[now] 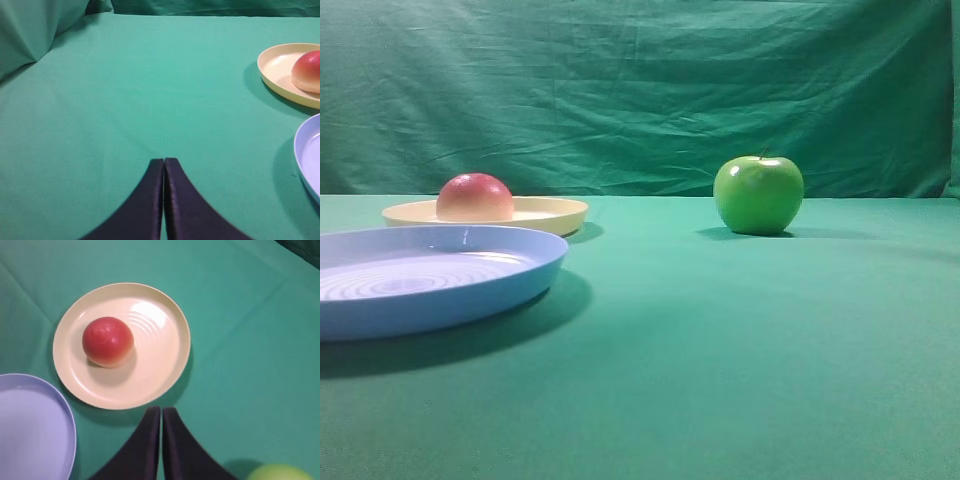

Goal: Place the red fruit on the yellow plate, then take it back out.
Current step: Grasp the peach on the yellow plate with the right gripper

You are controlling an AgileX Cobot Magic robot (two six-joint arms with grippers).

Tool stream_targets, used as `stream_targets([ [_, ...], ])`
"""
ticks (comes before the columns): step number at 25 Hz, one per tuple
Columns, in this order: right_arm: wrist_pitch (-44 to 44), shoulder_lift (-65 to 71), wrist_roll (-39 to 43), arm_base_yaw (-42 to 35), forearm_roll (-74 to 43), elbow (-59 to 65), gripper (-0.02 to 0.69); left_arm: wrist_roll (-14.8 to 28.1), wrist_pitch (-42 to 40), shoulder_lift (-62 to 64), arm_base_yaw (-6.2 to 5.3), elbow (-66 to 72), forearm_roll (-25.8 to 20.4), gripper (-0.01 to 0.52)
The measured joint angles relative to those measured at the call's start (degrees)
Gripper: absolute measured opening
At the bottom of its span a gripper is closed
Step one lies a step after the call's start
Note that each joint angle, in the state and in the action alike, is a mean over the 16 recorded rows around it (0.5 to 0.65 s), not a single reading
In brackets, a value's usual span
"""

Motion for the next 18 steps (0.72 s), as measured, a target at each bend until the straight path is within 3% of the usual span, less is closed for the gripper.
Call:
stream_targets([
  [4,-1.28,6.16,-2.04,3.25,-0.51,-5.73,0.018,0.00,0.00,0.00,0.00,0.00,0.00,0.000],
  [7,-3.11,10.21,-4.29,5.14,0.41,-8.95,0.074,0.00,0.00,0.00,0.00,0.00,0.00,0.000],
  [18,-13.39,20.22,-12.01,8.64,6.79,-13.12,0.495,0.00,0.00,0.00,0.00,0.00,0.00,0.000],
])
